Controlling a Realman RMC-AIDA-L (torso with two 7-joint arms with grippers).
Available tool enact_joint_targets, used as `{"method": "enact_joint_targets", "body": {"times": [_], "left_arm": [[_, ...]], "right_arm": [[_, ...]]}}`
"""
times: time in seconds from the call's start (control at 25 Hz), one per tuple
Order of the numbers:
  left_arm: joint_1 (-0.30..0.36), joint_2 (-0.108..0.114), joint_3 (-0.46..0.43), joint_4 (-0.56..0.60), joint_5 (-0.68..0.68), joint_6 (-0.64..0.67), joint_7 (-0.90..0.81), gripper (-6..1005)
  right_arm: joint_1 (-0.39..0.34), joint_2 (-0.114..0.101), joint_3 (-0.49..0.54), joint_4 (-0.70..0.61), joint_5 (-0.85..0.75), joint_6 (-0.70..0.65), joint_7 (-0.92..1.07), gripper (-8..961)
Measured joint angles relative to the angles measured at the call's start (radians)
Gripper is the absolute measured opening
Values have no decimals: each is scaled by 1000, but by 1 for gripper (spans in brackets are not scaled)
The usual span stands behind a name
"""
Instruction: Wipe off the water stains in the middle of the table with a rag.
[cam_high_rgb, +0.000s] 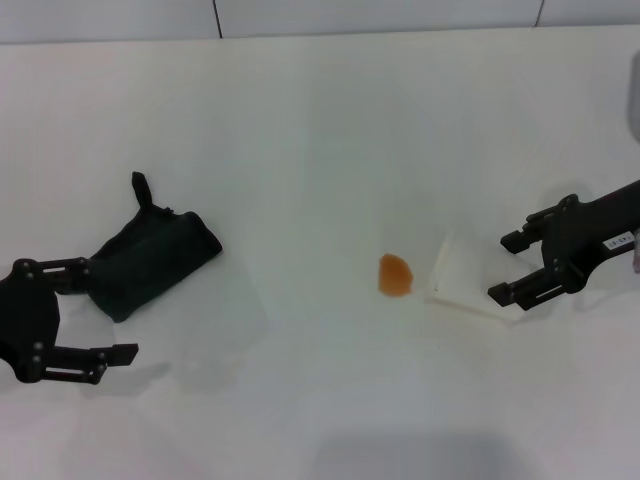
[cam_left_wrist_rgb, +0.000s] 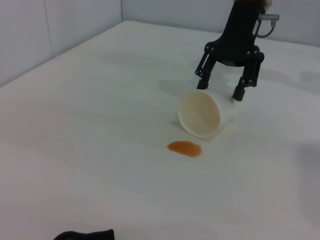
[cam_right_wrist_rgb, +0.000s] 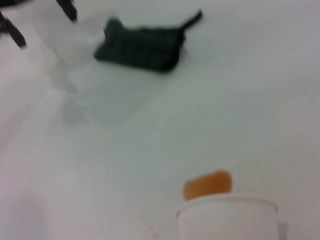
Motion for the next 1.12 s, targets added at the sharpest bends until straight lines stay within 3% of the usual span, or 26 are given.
{"method": "enact_joint_targets", "body": {"times": [0.56, 1.12], "left_arm": [[-1, -12, 0, -1, 2, 0, 14, 859], [-31, -22, 25, -6, 7, -8, 15, 860]], "right_arm": [[205, 3, -189, -8, -256, -86, 312, 756], [262, 8, -341, 66, -264, -15, 348, 753]]}}
